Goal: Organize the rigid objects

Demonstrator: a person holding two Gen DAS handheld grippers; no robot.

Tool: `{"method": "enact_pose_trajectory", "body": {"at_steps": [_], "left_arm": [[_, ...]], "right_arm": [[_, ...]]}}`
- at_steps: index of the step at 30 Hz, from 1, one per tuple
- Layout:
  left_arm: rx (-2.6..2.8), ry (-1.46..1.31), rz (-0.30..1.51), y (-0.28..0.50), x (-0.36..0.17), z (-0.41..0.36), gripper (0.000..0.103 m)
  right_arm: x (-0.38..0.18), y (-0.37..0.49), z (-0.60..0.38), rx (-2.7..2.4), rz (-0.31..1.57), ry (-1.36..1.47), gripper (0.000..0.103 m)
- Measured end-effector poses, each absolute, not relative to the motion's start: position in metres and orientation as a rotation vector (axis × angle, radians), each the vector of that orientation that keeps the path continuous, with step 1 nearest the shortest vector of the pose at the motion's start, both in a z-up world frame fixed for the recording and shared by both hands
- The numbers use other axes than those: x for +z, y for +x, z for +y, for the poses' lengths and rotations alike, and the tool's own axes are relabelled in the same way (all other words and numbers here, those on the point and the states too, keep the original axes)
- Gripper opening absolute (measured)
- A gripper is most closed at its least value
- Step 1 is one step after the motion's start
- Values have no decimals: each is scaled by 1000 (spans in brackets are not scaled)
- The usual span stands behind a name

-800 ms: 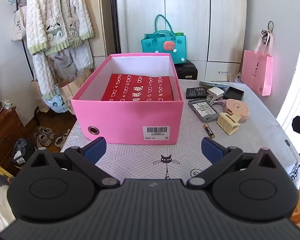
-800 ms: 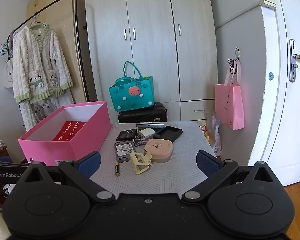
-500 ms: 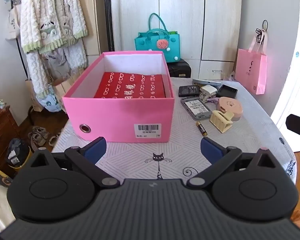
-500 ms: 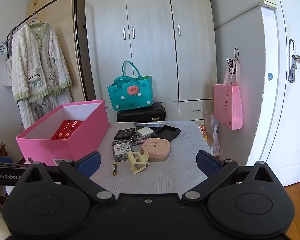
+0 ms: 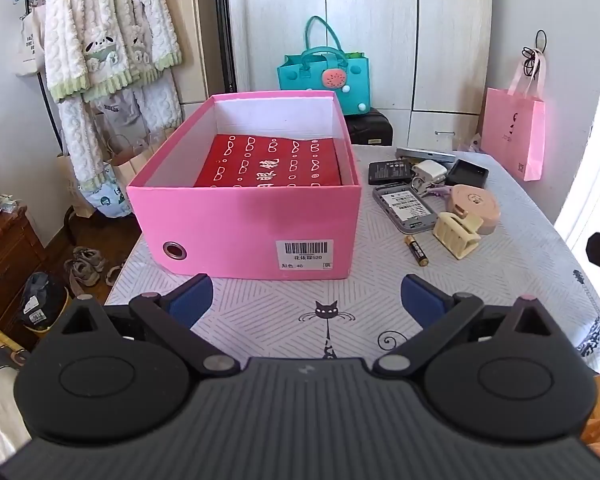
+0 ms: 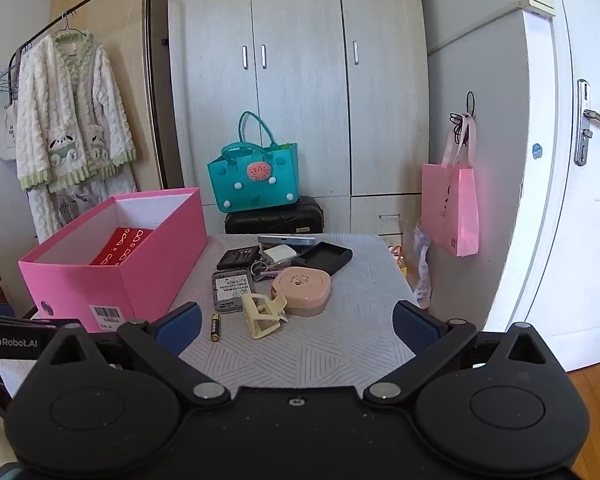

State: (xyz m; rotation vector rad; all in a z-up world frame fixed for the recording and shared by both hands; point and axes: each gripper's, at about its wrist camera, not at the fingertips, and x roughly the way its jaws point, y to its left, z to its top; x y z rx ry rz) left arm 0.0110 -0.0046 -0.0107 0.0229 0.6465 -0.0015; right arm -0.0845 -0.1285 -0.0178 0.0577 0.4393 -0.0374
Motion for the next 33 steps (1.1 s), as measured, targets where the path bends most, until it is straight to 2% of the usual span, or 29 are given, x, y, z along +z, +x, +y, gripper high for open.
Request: {"method": "enact_pose_trajectory", "body": {"at_steps": [33], "left_arm": [[10, 6, 622, 8, -12, 1, 101]], "right_arm": [[-17, -82, -123, -20, 456, 53, 103]]}}
